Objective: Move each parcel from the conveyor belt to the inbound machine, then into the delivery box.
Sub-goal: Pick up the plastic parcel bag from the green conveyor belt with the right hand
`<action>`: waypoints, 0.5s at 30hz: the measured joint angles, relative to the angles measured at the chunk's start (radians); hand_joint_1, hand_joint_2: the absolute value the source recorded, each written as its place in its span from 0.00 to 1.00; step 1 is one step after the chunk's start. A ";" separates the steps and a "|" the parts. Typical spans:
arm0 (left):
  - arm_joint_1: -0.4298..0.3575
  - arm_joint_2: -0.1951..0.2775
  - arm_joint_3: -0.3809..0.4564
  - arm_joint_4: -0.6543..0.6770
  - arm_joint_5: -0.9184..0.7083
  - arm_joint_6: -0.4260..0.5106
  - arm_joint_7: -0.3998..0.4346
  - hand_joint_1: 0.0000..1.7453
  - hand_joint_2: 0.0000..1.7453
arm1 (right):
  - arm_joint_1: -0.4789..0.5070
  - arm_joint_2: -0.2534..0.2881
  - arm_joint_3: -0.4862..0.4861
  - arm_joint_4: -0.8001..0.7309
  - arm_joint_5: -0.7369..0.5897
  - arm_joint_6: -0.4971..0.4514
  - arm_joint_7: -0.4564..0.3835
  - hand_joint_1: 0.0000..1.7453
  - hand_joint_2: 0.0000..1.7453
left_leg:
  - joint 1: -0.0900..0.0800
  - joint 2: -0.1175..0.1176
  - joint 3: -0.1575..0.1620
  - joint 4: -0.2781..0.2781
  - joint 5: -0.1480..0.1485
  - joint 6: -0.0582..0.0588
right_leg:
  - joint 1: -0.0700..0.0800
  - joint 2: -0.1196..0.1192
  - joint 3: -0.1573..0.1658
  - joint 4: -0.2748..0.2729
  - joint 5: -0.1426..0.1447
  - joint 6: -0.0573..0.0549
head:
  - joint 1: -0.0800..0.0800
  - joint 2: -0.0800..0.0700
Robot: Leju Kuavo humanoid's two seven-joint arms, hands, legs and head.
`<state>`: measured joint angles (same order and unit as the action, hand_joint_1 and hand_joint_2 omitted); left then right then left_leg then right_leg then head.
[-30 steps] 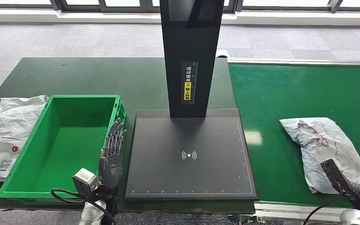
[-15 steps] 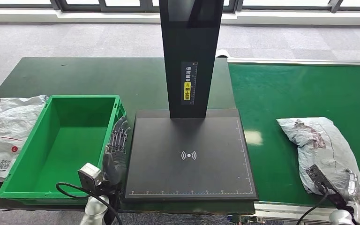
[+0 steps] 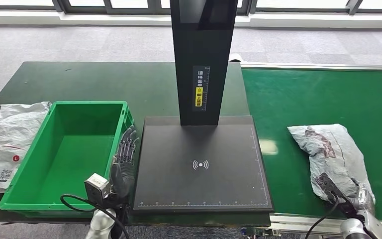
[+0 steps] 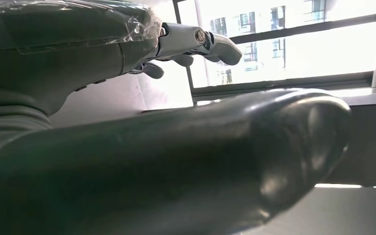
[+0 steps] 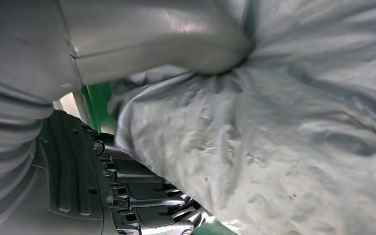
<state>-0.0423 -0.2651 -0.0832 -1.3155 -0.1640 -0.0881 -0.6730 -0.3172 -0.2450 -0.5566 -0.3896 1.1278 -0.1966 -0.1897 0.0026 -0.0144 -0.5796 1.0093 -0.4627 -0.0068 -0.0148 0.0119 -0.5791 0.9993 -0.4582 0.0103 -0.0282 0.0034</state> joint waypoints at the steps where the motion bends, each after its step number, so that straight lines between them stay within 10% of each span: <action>1: 0.003 0.000 0.000 -0.003 0.000 0.000 0.002 0.00 0.00 | -0.001 0.001 0.000 0.000 -0.010 -0.005 -0.012 1.00 1.00 | 0.000 0.000 0.000 0.000 0.000 0.000 | 0.000 0.000 0.000 0.000 0.000 0.000 | 0.000 0.000; 15: 0.021 -0.001 0.000 -0.029 -0.002 0.004 0.006 0.00 0.00 | 0.021 0.058 -0.001 -0.098 -0.219 -0.109 -0.242 1.00 1.00 | 0.000 0.000 -0.002 0.000 0.000 0.000 | 0.000 0.000 -0.002 0.001 0.000 0.000 | 0.000 0.000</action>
<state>-0.0208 -0.2660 -0.0832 -1.3443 -0.1661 -0.0839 -0.6671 -0.2966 -0.1871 -0.5575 -0.4876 0.9085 -0.3053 -0.4322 0.0025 -0.0145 -0.5811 1.0092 -0.4625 -0.0073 -0.0149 0.0120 -0.5815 1.0004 -0.4580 0.0103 -0.0282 0.0034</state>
